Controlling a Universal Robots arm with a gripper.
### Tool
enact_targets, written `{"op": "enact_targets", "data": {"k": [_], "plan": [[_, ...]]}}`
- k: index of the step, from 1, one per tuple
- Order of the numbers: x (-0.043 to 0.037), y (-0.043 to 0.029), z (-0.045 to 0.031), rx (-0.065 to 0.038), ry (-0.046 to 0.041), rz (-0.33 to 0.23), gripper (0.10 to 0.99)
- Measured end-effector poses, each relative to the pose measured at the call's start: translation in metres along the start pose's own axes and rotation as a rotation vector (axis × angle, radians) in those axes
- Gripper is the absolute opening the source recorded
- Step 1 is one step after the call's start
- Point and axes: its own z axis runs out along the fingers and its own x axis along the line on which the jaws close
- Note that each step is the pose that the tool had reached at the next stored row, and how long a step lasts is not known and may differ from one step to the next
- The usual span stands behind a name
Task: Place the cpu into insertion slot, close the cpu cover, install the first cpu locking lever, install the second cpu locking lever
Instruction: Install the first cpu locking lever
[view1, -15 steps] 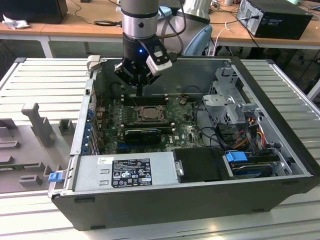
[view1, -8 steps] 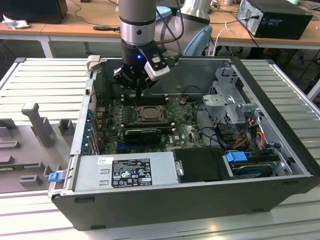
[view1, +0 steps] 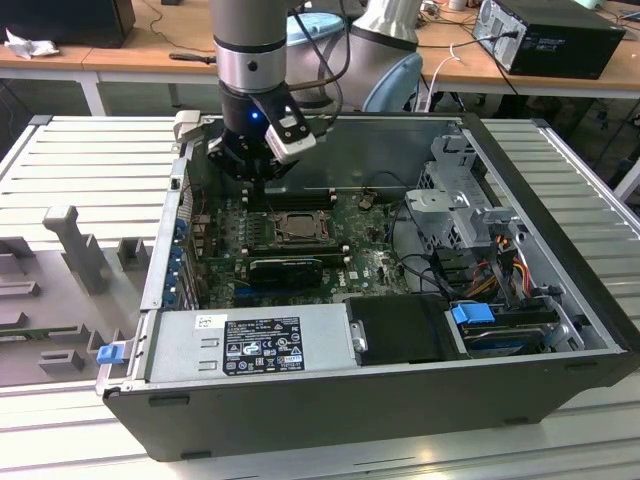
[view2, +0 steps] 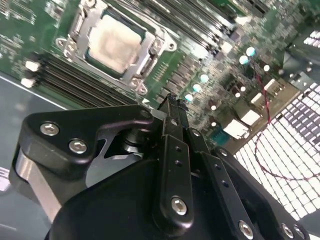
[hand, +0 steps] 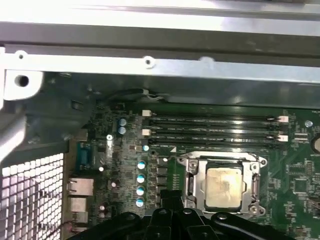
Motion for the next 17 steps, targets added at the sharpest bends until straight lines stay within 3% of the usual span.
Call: {"op": "enact_targets", "data": {"k": [5,7,10,17], "plan": [[0.0062,0.0092,0.0029,-0.001,0.0001,0.0,0.106],[0.013,0.0158,0.0051,-0.003,0.0,0.0,0.106],[0.0129,0.0226,0.0062,-0.004,0.0,0.0,0.106],[0.0128,0.0254,0.0067,-0.005,0.0,0.0,0.106]]}}
